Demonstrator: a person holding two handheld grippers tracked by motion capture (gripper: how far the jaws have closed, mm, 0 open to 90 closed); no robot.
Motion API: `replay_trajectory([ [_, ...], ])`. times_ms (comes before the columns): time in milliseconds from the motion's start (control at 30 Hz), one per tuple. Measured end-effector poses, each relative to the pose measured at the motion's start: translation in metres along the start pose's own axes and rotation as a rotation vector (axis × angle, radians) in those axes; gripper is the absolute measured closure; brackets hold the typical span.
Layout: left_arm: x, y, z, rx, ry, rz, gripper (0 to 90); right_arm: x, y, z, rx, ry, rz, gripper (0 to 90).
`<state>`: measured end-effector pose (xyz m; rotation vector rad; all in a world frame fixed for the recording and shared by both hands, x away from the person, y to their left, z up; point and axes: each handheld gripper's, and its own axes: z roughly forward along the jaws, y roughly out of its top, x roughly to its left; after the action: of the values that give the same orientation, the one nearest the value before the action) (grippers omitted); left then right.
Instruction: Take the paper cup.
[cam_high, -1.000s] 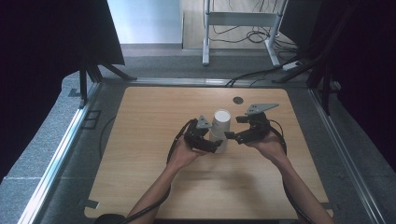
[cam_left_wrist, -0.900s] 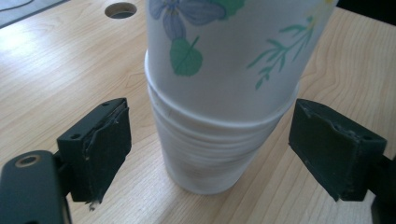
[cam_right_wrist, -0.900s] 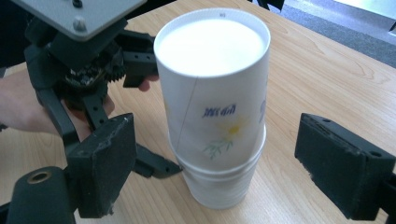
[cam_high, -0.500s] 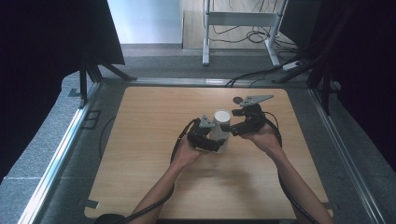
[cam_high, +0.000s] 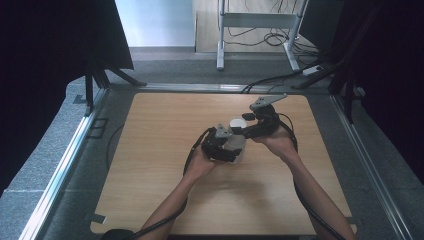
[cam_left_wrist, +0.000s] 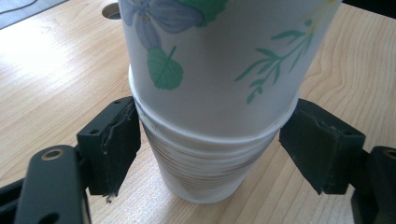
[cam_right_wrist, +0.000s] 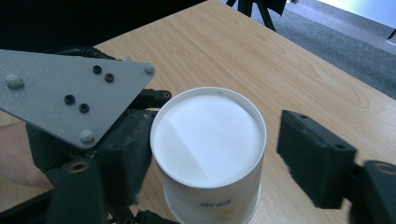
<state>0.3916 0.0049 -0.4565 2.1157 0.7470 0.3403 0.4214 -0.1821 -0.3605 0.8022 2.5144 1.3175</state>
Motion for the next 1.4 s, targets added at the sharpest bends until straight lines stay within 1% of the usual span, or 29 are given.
replay_trajectory([
  [67,0.0,0.0,0.0,0.0,0.001,-0.001,21.0,0.0,0.001,0.0,0.01,0.007,-0.008,34.5],
  [200,0.0,0.0,0.0,-0.001,0.002,-0.002,21.2,0.002,0.004,-0.001,0.018,-0.012,-0.021,35.7],
  [333,0.0,0.0,0.0,0.001,0.002,0.002,21.2,0.003,0.007,-0.003,0.02,-0.013,-0.026,36.1],
  [967,0.001,0.001,-0.002,0.008,-0.006,0.002,20.6,0.008,0.027,-0.021,-0.007,-0.007,-0.056,36.9],
  [1033,0.002,0.001,-0.003,0.008,-0.006,0.004,20.3,0.009,0.029,-0.023,-0.011,-0.008,-0.06,37.0],
  [1133,0.004,0.002,-0.007,-0.002,-0.015,-0.007,19.0,0.009,0.032,-0.028,-0.02,-0.004,-0.059,37.0],
  [1233,0.006,0.003,-0.011,-0.004,-0.024,-0.005,17.0,0.01,0.036,-0.032,-0.025,-0.006,-0.065,37.0],
  [1333,0.008,0.004,-0.016,-0.001,-0.031,0.006,14.2,0.011,0.039,-0.037,-0.032,-0.008,-0.068,37.0],
  [1400,0.008,0.004,-0.019,-0.008,-0.039,0.002,13.7,0.013,0.042,-0.041,-0.033,-0.008,-0.072,37.0],
])
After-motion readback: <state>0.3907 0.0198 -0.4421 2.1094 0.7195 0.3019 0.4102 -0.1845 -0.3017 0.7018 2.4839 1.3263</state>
